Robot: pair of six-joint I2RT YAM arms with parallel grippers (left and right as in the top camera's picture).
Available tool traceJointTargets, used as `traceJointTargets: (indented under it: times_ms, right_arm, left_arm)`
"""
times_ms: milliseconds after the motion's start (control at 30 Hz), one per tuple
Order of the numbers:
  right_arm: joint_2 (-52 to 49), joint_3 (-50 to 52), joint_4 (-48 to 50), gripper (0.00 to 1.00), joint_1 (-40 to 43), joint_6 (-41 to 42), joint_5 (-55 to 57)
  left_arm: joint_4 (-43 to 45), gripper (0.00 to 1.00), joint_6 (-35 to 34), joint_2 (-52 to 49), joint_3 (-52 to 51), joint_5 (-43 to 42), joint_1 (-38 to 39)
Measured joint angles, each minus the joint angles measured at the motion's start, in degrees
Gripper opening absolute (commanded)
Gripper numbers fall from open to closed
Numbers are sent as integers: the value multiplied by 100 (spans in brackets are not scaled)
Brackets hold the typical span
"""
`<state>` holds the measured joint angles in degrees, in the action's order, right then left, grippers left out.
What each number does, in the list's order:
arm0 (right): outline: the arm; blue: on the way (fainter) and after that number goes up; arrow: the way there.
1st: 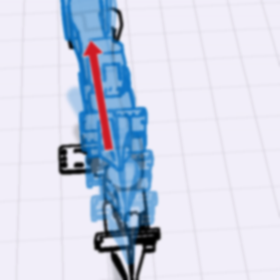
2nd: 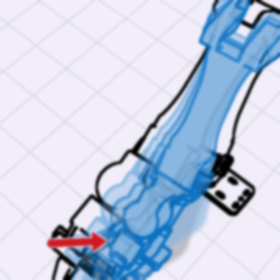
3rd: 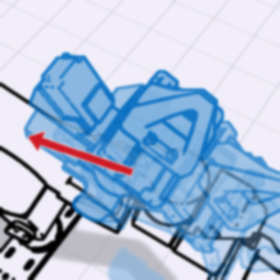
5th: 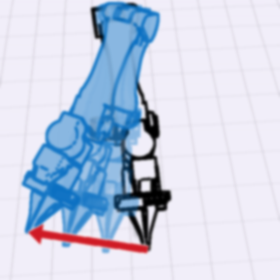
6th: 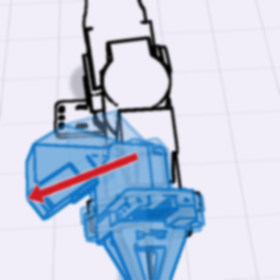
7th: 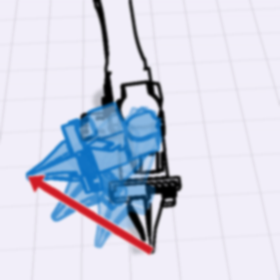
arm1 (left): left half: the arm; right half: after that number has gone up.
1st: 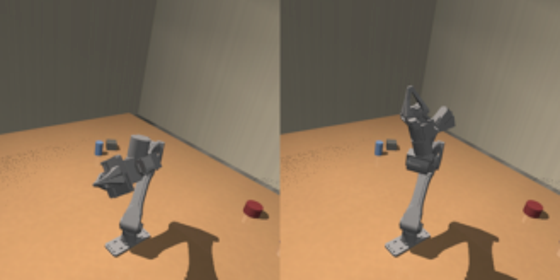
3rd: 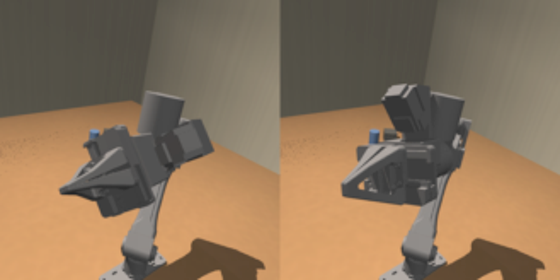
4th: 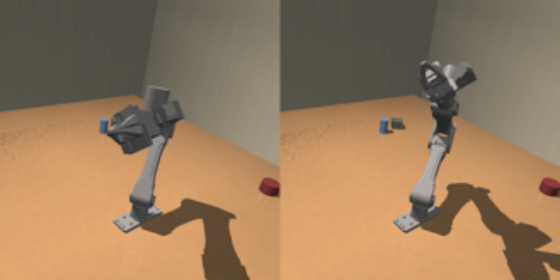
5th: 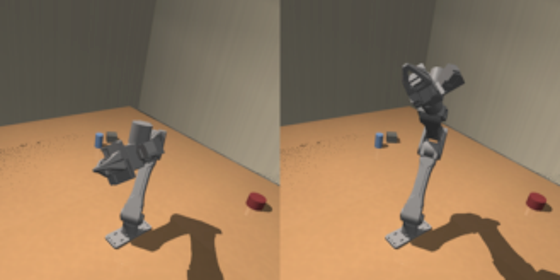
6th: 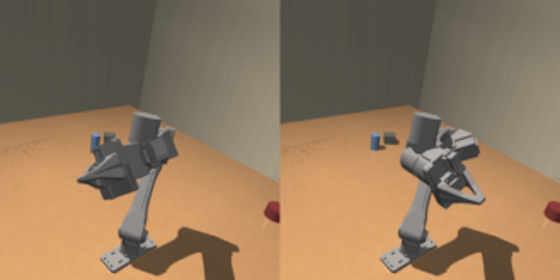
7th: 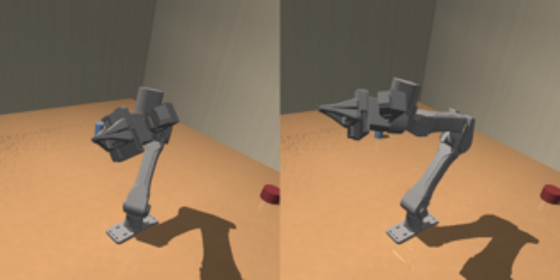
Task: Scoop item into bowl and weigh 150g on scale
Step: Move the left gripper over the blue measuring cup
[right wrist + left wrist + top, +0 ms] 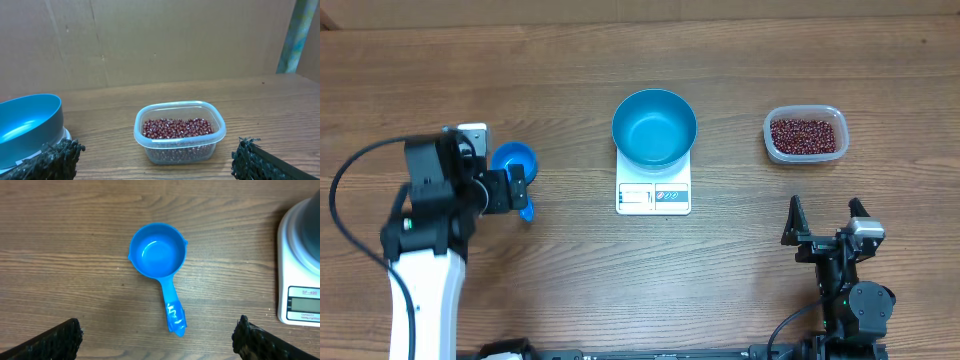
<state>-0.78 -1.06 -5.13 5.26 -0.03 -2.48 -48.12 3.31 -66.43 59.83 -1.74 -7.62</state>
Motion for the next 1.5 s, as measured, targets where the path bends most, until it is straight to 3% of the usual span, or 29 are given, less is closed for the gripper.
traceJointTargets:
  times_ms: [167, 400, 1500]
  right_arm:
    - [0, 0, 0, 100, 0, 0, -2]
    - [0, 0, -2, 100, 0, 0, -2]
    - [0, 0, 2, 100, 0, 0, -2]
  left_arm:
    - [-190, 100, 0, -844, 426, 0, 0]
    - [-317, 100, 0, -1279, 435, 0, 0]
    - [-160, 99, -212, -1368, 450, -210, -138]
